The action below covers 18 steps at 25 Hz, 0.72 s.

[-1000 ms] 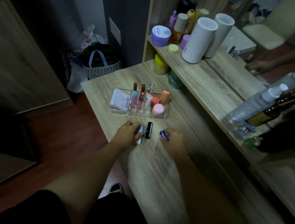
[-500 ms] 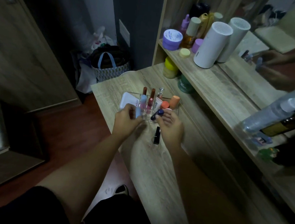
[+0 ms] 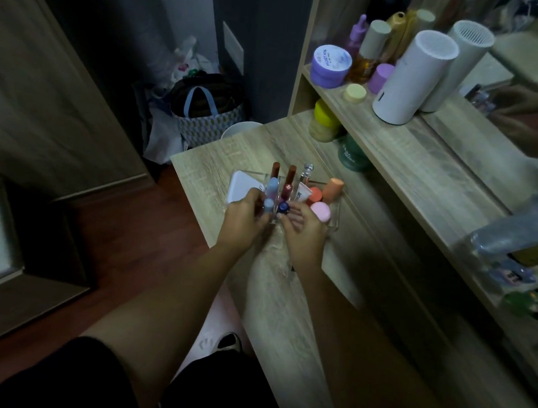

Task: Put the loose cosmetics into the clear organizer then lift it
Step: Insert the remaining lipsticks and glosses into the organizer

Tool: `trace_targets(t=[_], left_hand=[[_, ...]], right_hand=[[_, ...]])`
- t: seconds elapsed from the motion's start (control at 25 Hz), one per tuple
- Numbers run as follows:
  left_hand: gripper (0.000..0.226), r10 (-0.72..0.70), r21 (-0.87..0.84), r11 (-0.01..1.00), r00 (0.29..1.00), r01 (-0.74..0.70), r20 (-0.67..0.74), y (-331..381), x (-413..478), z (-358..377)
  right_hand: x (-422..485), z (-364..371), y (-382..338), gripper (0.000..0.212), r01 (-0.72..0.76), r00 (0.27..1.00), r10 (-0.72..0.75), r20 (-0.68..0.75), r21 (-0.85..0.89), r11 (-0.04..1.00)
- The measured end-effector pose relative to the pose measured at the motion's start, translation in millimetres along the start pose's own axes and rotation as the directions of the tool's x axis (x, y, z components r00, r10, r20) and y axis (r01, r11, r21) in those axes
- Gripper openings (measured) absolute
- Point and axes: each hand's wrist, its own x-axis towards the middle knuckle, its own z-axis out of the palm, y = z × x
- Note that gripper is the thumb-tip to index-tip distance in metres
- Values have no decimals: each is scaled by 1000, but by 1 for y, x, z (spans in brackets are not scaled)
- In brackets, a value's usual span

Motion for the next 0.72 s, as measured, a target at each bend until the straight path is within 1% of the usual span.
trace_targets(t=[0.16,0.28,0.4,0.48,0.56,0.64,0.72], left_hand=[[21,-42,18,999,999,42,11,-1,-1,4],[23,-53,23,998,998,53,-16,1,-3,2],[21,-72,22,997,997,73,-31,0,-11,-1],[21,-83,48,995,996,84,-13,-3,-19,-1],[19,-92,60,994,996,91,8,-7,-33,2],[17,-94,77,993,994,90,51,-12,-50,8],[21,-59,153,987,992,42,109,-17,-63,15]], right_hand=[[0,3,0,29,6,1000,-7,-24,-41,999],[-3,1,-3,33,18,1000,-19,-16,-60,998],[-13,-6,-4,37,-1,999,-3,-36,-109,994],[-24,-10,-2,33,-42,994,23,-103,-184,982],[-38,-14,4,34,-129,980,79,-184,-274,953],[-47,-16,12,40,-237,967,191,-170,-313,920],[-50,-18,18,40,-268,963,242,-117,-361,893]])
